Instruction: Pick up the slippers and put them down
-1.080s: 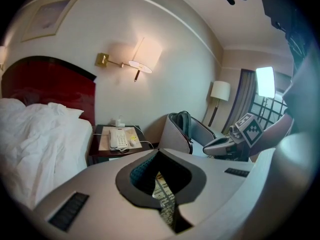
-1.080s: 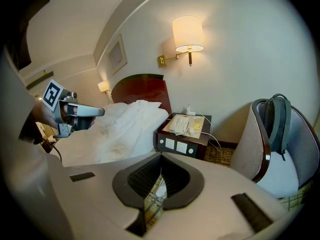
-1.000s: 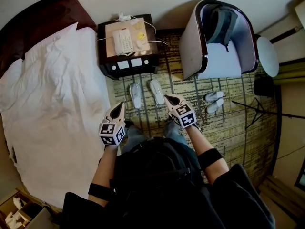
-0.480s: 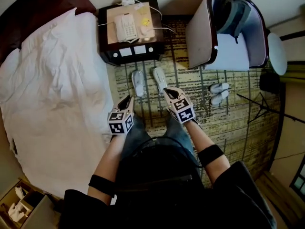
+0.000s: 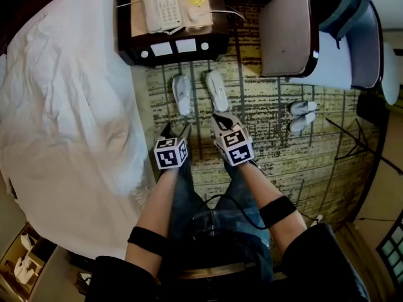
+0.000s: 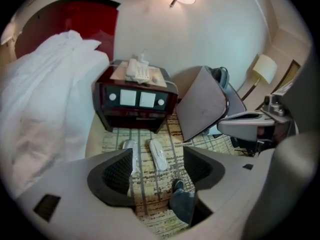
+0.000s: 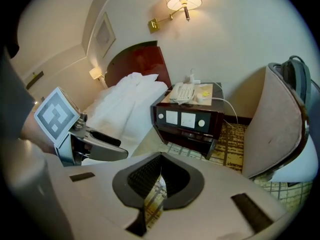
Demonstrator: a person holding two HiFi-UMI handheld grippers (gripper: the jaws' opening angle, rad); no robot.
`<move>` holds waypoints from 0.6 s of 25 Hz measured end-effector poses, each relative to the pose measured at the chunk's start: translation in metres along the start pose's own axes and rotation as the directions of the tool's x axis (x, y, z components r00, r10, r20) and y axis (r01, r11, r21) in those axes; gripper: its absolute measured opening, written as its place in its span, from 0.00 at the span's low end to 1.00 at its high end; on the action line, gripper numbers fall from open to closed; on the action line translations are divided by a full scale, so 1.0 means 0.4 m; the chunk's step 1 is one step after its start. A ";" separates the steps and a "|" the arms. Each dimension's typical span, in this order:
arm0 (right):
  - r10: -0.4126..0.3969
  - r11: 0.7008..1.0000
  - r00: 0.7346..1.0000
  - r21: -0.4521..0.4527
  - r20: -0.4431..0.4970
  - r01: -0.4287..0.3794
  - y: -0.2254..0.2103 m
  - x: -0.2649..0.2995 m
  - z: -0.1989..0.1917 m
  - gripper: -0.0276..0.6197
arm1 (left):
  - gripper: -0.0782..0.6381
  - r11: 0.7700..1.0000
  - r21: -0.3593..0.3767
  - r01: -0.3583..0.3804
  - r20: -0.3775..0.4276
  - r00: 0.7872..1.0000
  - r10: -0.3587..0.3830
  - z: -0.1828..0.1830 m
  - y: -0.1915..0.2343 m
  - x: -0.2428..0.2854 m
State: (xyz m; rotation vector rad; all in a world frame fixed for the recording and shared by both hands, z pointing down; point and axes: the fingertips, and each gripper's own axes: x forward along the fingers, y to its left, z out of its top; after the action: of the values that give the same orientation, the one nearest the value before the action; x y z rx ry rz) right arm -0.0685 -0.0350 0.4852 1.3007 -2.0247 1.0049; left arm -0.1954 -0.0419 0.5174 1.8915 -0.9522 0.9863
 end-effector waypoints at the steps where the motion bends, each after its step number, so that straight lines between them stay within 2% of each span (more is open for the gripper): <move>1: 0.001 1.000 1.000 0.005 -0.006 -0.001 -0.011 0.041 -0.022 0.05 | 0.57 1.000 -0.010 -0.013 -0.013 1.000 0.013 -0.022 0.023 0.050; 5: -0.016 1.000 0.999 0.021 -0.032 0.017 -0.057 0.195 -0.130 0.05 | 0.65 0.998 -0.022 -0.054 -0.062 0.997 0.053 -0.134 0.111 0.238; 10: -0.083 0.995 0.995 0.058 -0.056 0.087 -0.165 0.411 -0.283 0.05 | 0.75 0.995 -0.040 -0.086 -0.106 0.991 0.082 -0.256 0.234 0.507; 15: -0.078 0.994 0.992 0.068 -0.102 0.085 -0.221 0.607 -0.439 0.05 | 0.81 0.997 -0.010 -0.074 -0.150 0.986 0.072 -0.363 0.308 0.747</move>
State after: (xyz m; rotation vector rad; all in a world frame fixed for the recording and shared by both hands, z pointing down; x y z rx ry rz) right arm -0.0774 -0.0433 0.7975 1.3328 -1.8617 1.0920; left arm -0.2183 -0.0415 0.8710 1.7532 -0.9433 1.1438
